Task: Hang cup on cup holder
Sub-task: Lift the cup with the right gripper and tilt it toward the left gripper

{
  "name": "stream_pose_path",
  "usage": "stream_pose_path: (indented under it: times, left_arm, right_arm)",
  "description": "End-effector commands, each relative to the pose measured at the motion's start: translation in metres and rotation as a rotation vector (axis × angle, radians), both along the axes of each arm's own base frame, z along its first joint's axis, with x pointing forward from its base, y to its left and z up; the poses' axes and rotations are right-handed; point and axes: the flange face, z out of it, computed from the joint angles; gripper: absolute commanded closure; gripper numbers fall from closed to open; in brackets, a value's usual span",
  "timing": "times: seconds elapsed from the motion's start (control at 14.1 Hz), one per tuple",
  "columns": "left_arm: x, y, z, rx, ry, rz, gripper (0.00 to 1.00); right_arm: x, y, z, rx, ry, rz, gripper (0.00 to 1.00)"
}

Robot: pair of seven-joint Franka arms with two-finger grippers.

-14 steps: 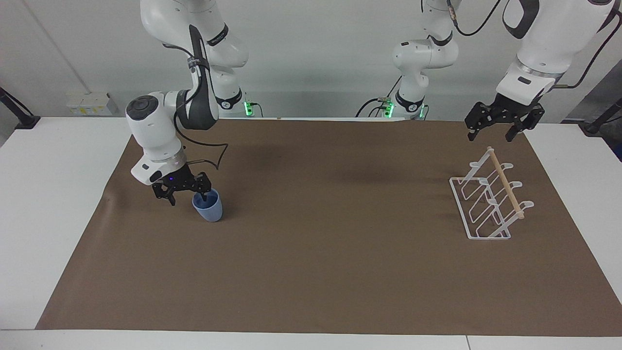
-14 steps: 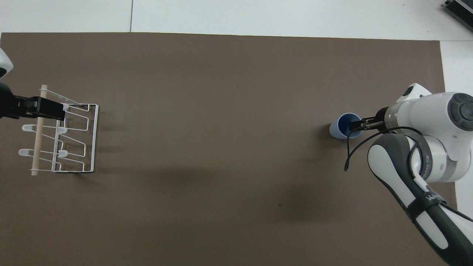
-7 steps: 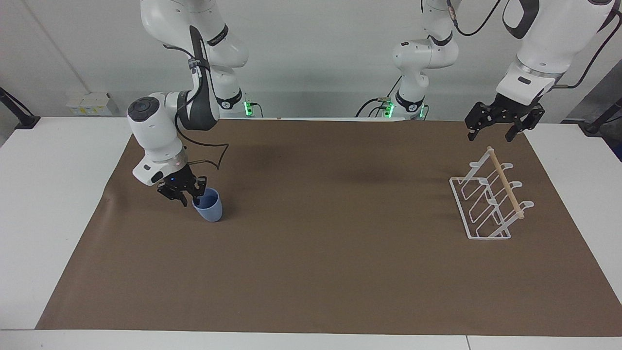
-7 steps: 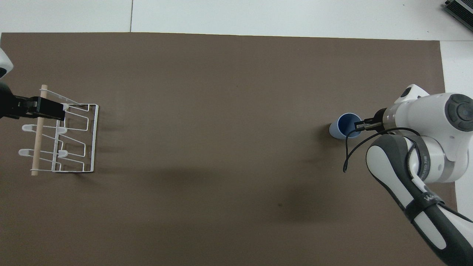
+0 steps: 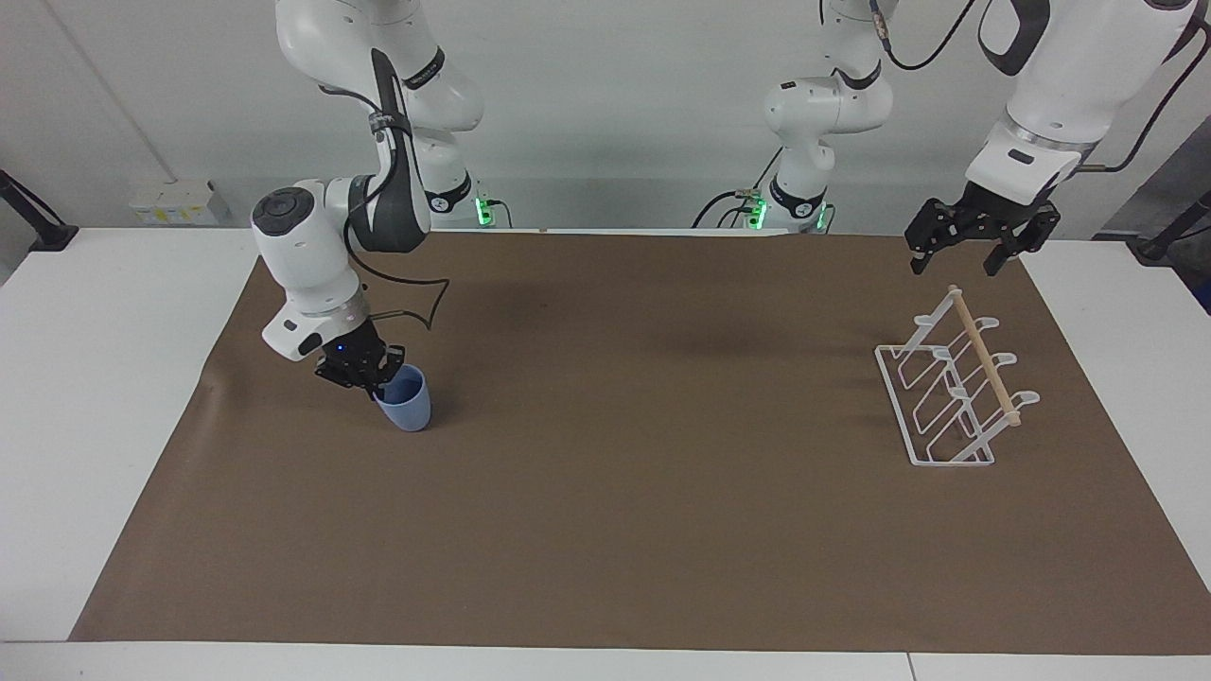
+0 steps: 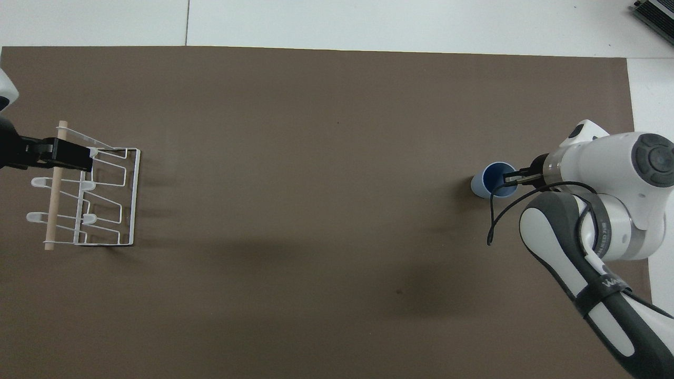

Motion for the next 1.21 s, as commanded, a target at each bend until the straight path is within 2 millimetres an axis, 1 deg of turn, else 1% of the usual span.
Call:
stream_pose_path:
  times: [0.0,0.07,0.14,0.28,0.35,0.43,0.5,0.57,0.64,0.78,0.85,0.92,0.99,1.13]
  left_arm:
    - [-0.005,0.001,0.0,-0.001,0.008,0.006,0.0]
    - [-0.005,0.002,0.0,-0.001,0.008,0.007,0.0]
    - [-0.005,0.002,0.0,-0.001,0.008,0.007,0.0]
    - [-0.005,0.001,0.0,-0.001,0.008,0.006,0.0]
    - [-0.005,0.001,0.0,-0.001,0.008,0.006,0.0]
    - [-0.005,0.001,0.0,-0.001,0.008,0.006,0.0]
    - [-0.005,0.001,0.0,-0.001,0.008,0.006,0.0]
    - [-0.005,0.001,0.0,-0.001,0.008,0.006,0.0]
    - [-0.005,0.001,0.0,-0.001,0.008,0.006,0.0]
    - [-0.005,0.001,0.0,-0.001,0.008,0.006,0.0]
    - [-0.005,0.001,0.001,-0.001,0.005,0.001,0.0]
    - [-0.005,-0.004,0.001,-0.001,0.001,-0.01,0.0]
    - [-0.006,-0.012,0.001,-0.001,0.002,-0.022,0.0]
    - [-0.008,-0.018,0.0,-0.003,0.01,-0.042,0.0]
  right_arm:
    - [0.007,0.001,0.02,0.008,0.009,-0.019,1.0]
    - [0.012,0.003,0.036,0.008,0.021,-0.014,1.0]
    - [0.017,0.003,0.058,0.007,0.035,-0.014,1.0]
    - [0.022,0.011,0.108,0.004,0.047,0.002,1.0]
    - [0.021,0.012,0.133,0.0,0.043,0.004,1.0]
    - [0.018,0.018,0.156,-0.003,0.034,0.011,1.0]
    - [0.014,0.023,0.175,-0.008,0.027,0.021,1.0]
    - [0.009,0.025,0.187,-0.011,0.023,0.022,1.0]
    - [0.006,0.034,0.195,-0.013,0.013,0.037,1.0]
    - [0.003,0.051,0.197,-0.014,0.009,0.07,1.0]
    - [0.002,0.064,0.198,0.017,0.011,0.082,1.0]
    - [-0.001,0.075,0.199,0.084,0.013,0.079,1.0]
    - [-0.002,0.082,0.199,0.145,0.017,0.071,1.0]
    - [-0.005,0.108,0.202,0.234,0.012,0.085,1.0]
